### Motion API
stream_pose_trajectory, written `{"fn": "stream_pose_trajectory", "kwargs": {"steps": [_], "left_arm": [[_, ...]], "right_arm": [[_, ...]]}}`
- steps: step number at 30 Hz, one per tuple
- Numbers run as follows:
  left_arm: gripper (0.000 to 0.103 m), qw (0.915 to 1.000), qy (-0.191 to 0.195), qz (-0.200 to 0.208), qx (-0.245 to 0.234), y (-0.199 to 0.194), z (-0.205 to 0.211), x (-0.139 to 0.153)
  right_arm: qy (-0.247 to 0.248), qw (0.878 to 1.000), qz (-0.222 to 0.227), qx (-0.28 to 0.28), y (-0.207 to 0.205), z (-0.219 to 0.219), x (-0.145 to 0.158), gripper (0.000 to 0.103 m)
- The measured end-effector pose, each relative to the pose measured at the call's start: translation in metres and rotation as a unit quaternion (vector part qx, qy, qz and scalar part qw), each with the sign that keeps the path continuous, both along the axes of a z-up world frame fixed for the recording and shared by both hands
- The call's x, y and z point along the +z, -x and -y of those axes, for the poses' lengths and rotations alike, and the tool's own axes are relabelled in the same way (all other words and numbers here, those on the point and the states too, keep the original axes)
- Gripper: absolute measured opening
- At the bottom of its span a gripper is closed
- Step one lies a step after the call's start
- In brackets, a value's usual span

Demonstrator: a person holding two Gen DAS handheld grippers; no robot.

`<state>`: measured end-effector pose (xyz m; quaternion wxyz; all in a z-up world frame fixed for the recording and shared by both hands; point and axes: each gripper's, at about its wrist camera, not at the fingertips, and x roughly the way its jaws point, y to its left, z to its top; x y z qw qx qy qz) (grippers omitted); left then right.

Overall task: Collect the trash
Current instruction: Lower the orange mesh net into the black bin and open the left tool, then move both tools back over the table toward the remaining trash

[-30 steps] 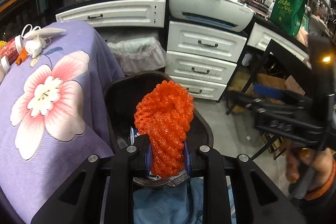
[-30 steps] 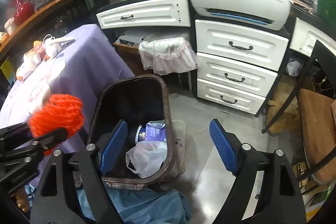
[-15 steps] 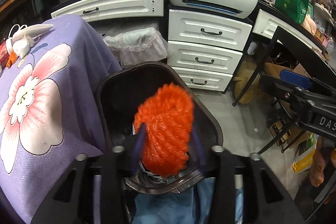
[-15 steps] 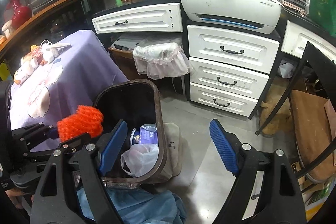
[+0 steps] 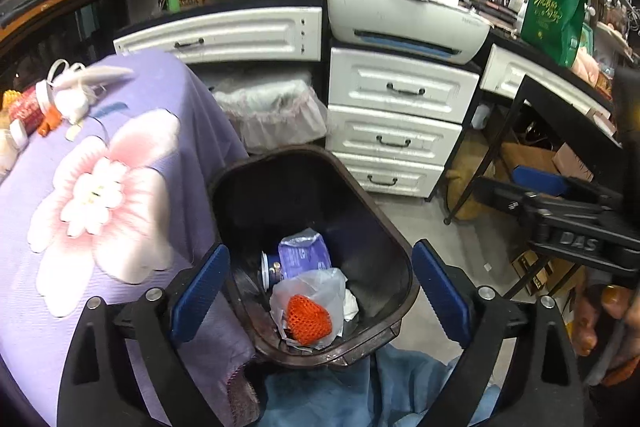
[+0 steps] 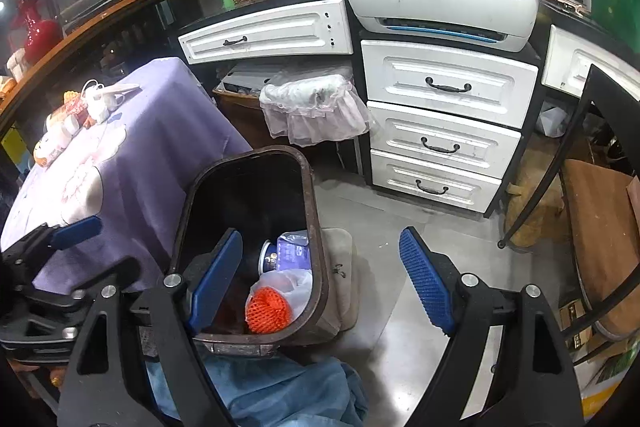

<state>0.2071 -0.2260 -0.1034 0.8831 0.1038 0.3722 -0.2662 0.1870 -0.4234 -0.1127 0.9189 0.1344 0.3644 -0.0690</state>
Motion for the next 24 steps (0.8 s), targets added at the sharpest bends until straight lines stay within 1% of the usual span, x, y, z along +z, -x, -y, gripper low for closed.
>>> {"fn": "stream_pose_trajectory", "kwargs": {"steps": [7,14,19,22,24], "left_arm": [[0.097,0.9995,0.012,0.027,0.012,0.012,-0.029,0.031],[0.097,0.9974,0.013,0.059,0.04,0.018,-0.069,0.055],[0.097,0.9955,0.004,0.07,0.063,0.016,-0.101,0.064],[0.097,0.993,-0.006,0.076,0.089,0.01,-0.125,0.066],[0.097,0.9916,-0.009,0.076,0.104,0.007,-0.139,0.068]], "right_arm": [[-0.008,1.0,0.01,0.017,-0.003,-0.01,0.01,0.081],[-0.018,0.998,0.023,0.055,-0.016,-0.031,0.028,0.081],[-0.019,0.994,0.035,0.101,-0.033,-0.058,0.045,0.081],[-0.023,0.989,0.041,0.142,-0.05,-0.087,0.058,0.081],[-0.022,0.986,0.043,0.159,-0.058,-0.099,0.064,0.081]]}}
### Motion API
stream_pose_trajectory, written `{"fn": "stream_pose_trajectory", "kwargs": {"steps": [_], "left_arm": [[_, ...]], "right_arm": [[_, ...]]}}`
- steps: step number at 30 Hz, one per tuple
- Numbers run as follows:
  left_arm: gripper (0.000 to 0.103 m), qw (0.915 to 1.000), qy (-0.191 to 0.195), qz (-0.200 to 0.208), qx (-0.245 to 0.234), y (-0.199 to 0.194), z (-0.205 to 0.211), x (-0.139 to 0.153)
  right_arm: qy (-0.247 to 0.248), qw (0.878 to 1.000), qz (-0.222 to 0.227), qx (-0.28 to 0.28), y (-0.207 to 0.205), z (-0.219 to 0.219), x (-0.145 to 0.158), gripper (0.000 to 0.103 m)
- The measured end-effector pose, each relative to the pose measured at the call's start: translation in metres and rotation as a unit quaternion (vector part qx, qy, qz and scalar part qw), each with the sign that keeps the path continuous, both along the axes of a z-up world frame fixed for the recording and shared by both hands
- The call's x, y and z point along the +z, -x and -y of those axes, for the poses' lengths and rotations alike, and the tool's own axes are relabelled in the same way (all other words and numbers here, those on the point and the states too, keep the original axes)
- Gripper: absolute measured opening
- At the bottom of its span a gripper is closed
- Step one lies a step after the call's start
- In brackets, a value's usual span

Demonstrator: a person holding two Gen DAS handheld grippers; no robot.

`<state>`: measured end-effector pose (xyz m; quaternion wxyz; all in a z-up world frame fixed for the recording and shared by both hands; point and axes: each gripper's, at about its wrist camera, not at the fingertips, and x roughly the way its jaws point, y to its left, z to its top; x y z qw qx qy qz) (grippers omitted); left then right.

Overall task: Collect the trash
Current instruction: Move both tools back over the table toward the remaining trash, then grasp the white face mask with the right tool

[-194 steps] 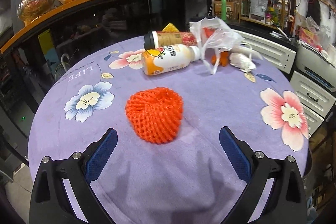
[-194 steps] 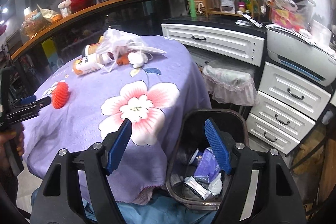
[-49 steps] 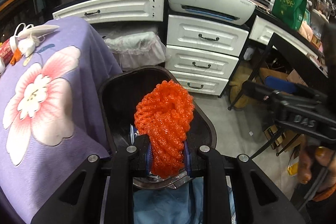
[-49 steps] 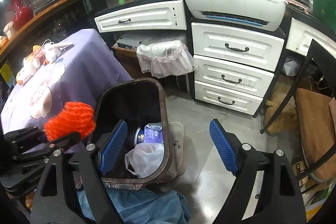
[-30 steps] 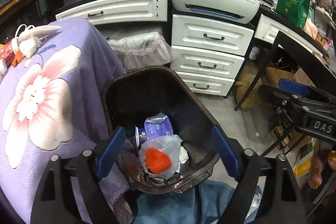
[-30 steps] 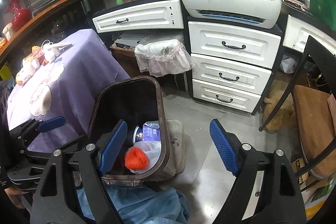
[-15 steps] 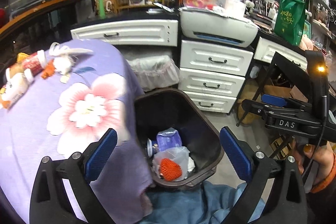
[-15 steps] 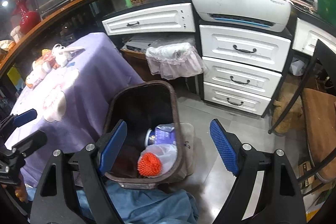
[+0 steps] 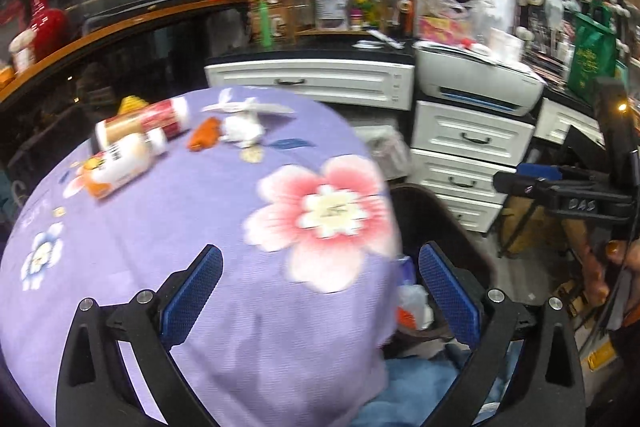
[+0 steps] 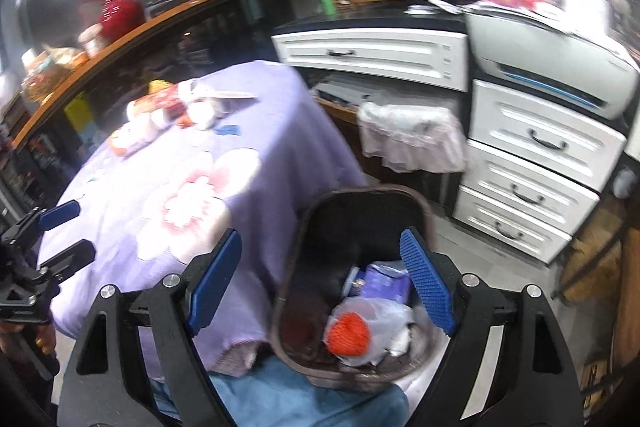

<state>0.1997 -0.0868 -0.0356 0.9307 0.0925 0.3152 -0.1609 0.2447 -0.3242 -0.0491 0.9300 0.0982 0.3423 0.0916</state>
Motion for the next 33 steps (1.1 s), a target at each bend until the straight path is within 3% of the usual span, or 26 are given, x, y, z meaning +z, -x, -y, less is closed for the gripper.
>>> {"fn": "stream_pose_trajectory", "kwargs": {"steps": [7,14,18,21,24,28,33], "left_arm": [[0.097,0.9985,0.004,-0.006,0.054,-0.015,-0.056,0.001],[0.097,0.9968,0.001,-0.01,0.08,-0.031,-0.094,0.003],[0.097,0.9963,0.004,-0.013,0.084,-0.041,-0.105,0.004],[0.097,0.9962,0.008,-0.019,0.085,-0.048,-0.112,0.003],[0.097,0.9959,0.014,-0.025,0.085,-0.055,-0.115,0.0],[0.097,0.9959,0.016,-0.031,0.084,-0.064,-0.117,-0.004],[0.097,0.996,0.021,-0.038,0.078,-0.074,-0.117,-0.008]], "right_arm": [[0.036,0.998,0.017,0.049,-0.035,-0.049,0.019,0.081],[0.093,0.992,0.026,0.083,-0.087,-0.087,0.028,0.081],[0.12,0.987,0.03,0.098,-0.126,-0.106,0.031,0.08],[0.142,0.983,0.028,0.114,-0.158,-0.121,0.029,0.073],[0.125,0.982,0.024,0.14,-0.181,-0.134,0.029,0.071],[0.13,0.974,0.038,0.184,-0.197,-0.166,0.031,0.071],[0.16,0.966,0.054,0.195,-0.215,-0.205,0.034,0.071]]}}
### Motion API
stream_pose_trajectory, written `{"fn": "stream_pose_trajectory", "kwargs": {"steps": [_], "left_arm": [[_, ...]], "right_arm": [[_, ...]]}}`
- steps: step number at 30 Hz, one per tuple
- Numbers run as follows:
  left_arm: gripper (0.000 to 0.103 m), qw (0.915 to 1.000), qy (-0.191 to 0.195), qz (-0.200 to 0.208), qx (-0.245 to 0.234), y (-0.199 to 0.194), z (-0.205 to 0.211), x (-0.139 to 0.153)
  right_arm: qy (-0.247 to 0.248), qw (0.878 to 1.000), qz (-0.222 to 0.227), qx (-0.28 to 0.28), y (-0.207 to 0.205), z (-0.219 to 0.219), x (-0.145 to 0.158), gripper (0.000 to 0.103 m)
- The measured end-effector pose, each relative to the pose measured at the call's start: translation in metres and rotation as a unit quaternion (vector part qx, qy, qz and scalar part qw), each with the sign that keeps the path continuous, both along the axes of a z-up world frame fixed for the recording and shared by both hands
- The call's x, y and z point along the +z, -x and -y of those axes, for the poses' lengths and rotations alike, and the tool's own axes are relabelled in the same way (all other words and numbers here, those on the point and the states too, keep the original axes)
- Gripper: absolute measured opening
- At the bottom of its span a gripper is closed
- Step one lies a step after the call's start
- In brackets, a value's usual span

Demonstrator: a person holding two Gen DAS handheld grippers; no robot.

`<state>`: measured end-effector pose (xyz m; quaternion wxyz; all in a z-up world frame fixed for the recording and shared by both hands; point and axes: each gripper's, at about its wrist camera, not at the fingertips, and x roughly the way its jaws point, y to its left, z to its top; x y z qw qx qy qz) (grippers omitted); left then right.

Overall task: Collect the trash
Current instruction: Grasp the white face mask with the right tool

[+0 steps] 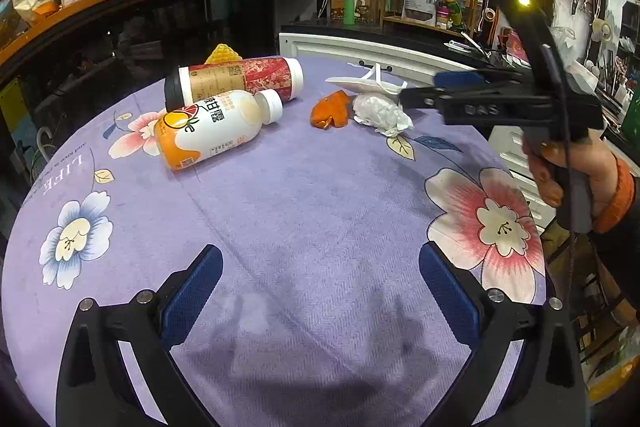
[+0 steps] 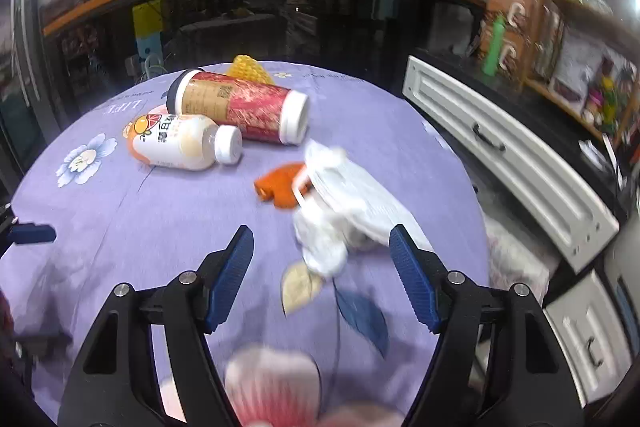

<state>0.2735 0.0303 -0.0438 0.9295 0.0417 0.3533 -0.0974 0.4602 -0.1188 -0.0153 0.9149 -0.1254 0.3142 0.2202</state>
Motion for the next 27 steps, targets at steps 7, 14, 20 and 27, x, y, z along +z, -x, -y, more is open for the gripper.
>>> {"fn": "stream_pose_trajectory", "kwargs": {"steps": [7,14,20,27], "left_arm": [[0.097,1.0,0.002,0.003,-0.003,-0.007,-0.002,0.001],[0.097,0.9999,0.009,-0.004,0.004,-0.019,-0.011,-0.002],[0.097,0.9999,0.013,-0.005,0.002,-0.032,-0.01,-0.002],[0.097,0.9999,-0.007,0.012,-0.008,-0.065,0.011,0.005]], "right_arm": [[0.039,0.999,0.003,-0.026,-0.041,-0.033,-0.007,0.069],[0.058,0.997,-0.004,-0.047,-0.065,-0.032,-0.016,0.017],[0.035,0.997,0.035,-0.052,-0.053,-0.017,0.001,0.007],[0.007,0.997,0.054,-0.059,-0.032,0.008,0.027,0.007]]}}
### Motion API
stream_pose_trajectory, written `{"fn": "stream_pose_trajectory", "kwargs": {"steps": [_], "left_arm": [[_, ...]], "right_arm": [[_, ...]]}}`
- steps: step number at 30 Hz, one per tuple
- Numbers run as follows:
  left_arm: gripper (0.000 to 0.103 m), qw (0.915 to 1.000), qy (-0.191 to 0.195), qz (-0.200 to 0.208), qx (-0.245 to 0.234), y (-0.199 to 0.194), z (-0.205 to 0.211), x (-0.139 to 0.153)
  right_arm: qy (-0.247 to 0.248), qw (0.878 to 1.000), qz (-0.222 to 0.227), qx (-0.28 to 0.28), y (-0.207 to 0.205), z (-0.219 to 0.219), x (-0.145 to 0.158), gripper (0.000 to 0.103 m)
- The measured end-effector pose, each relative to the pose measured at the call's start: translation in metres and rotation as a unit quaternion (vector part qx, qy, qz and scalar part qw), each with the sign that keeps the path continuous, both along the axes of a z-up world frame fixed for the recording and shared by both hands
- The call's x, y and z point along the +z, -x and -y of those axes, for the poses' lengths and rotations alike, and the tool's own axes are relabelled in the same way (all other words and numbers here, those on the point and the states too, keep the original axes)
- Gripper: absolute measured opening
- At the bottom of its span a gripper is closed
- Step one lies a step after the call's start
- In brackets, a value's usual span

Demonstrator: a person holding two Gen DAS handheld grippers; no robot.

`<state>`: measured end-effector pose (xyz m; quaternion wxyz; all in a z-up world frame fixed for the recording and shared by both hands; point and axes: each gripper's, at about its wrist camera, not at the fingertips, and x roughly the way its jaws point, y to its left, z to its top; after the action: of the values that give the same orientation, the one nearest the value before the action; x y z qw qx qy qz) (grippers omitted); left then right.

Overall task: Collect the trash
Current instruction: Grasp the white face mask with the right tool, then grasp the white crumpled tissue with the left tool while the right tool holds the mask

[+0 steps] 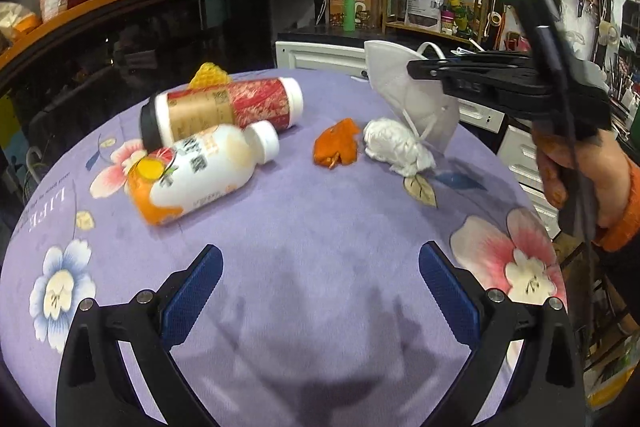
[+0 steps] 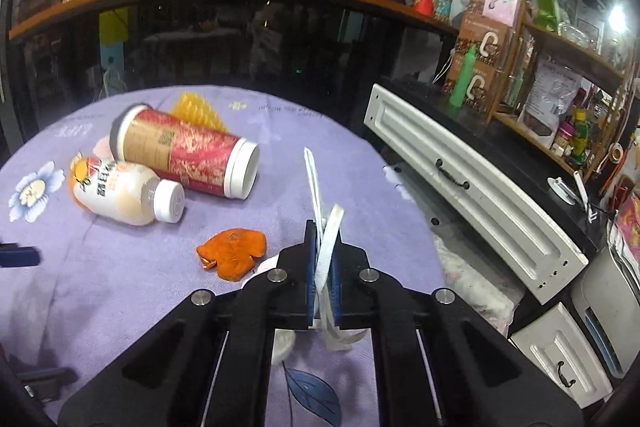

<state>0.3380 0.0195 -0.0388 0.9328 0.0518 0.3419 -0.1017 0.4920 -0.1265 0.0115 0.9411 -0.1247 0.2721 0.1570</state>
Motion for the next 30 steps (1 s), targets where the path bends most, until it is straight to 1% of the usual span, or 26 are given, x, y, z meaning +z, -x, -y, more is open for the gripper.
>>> {"fn": "stream_pose_trajectory", "kwargs": {"steps": [3,6,7,8,10,11,15,19,21,22,23,26,30], "left_arm": [[0.093,1.0,0.005,0.004,-0.005,-0.019,0.012,0.003],[0.09,0.9994,0.023,0.002,-0.027,-0.038,0.031,0.005],[0.088,0.9991,0.027,0.001,-0.033,-0.042,0.036,0.003],[0.082,0.9986,0.033,-0.007,-0.039,-0.051,0.044,0.001],[0.074,0.9981,0.042,-0.021,-0.039,-0.064,0.055,-0.004],[0.072,0.9977,0.047,-0.029,-0.04,-0.072,0.062,-0.006],[0.071,0.9979,0.038,-0.035,-0.038,-0.091,0.083,-0.01],[0.056,0.9974,0.026,-0.06,-0.028,-0.111,0.098,-0.021],[0.047,0.9974,0.022,-0.066,-0.022,-0.115,0.1,-0.025],[0.04,0.9973,0.023,-0.067,-0.019,-0.116,0.101,-0.026],[0.036,0.9971,0.028,-0.069,-0.015,-0.115,0.099,-0.028],[0.03,0.9974,0.033,-0.063,-0.014,-0.109,0.096,-0.025],[0.028,0.9977,0.032,-0.056,-0.02,-0.095,0.096,-0.02]], "right_arm": [[-0.013,1.0,0.005,-0.003,0.009,0.014,0.01,0.007],[-0.019,1.0,0.011,-0.009,0.019,0.026,0.017,0.007],[-0.023,1.0,0.012,-0.011,0.022,0.032,0.019,0.007],[-0.025,1.0,0.013,-0.012,0.025,0.035,0.019,0.007],[-0.027,0.999,0.013,-0.018,0.031,0.045,0.021,0.007],[-0.031,0.999,0.012,-0.02,0.034,0.049,0.02,0.007],[-0.046,0.998,0.011,-0.031,0.044,0.073,0.021,0.007],[-0.057,0.997,0.008,-0.042,0.054,0.092,0.016,0.007],[-0.066,0.996,0.004,-0.052,0.058,0.103,0.013,0.007],[-0.07,0.996,0.002,-0.054,0.06,0.107,0.012,0.007],[-0.074,0.996,0.0,-0.057,0.062,0.112,0.01,0.007],[-0.082,0.994,-0.003,-0.067,0.071,0.123,0.007,0.007],[-0.101,0.992,-0.006,-0.074,0.085,0.135,0.002,0.007]]}}
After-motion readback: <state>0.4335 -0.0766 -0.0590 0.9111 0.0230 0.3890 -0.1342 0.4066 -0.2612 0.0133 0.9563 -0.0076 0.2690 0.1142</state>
